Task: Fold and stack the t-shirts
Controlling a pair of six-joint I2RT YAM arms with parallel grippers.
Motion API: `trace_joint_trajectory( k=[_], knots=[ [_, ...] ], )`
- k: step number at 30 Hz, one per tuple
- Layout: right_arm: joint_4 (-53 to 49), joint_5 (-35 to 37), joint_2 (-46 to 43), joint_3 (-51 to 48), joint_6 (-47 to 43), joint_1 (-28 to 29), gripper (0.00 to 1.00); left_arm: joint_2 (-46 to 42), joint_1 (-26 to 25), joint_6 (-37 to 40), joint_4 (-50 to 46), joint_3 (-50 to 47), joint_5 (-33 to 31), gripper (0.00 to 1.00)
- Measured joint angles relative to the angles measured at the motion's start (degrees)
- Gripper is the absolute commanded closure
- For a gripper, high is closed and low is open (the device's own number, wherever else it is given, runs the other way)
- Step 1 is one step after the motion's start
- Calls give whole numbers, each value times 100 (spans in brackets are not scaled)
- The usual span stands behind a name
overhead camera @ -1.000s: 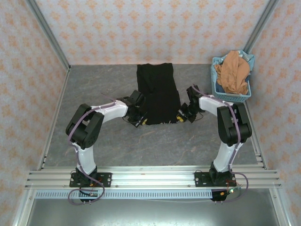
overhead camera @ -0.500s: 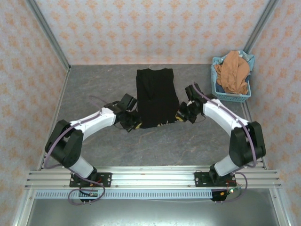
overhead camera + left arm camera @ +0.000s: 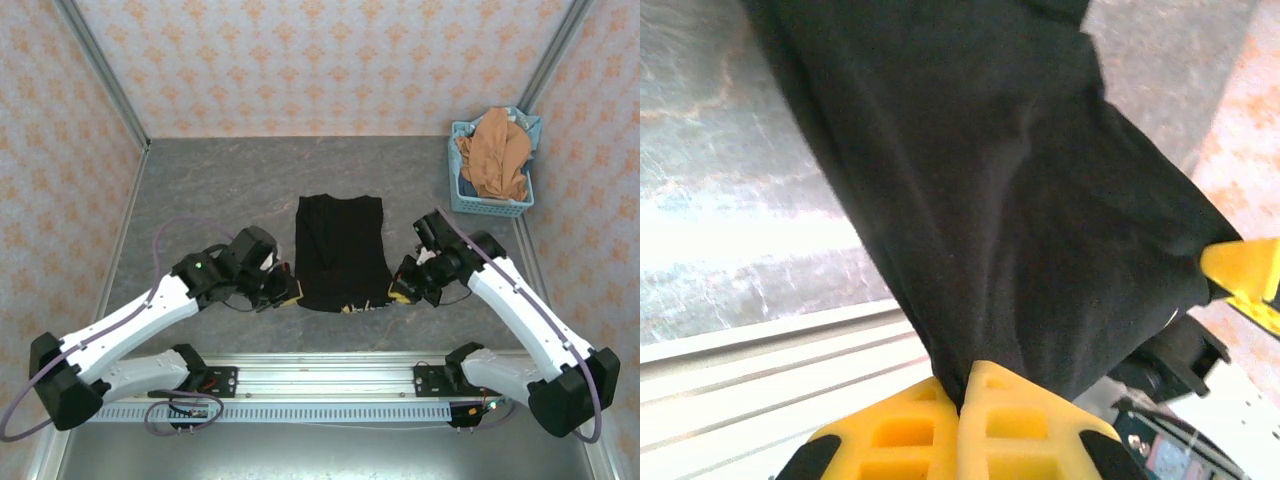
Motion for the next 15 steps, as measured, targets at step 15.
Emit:
trace_joint_trajectory(
  k=[15],
  knots=[
    [-157, -164, 1333, 1451, 286, -407, 100, 809, 737, -557, -444, 1167, -505, 100]
  ],
)
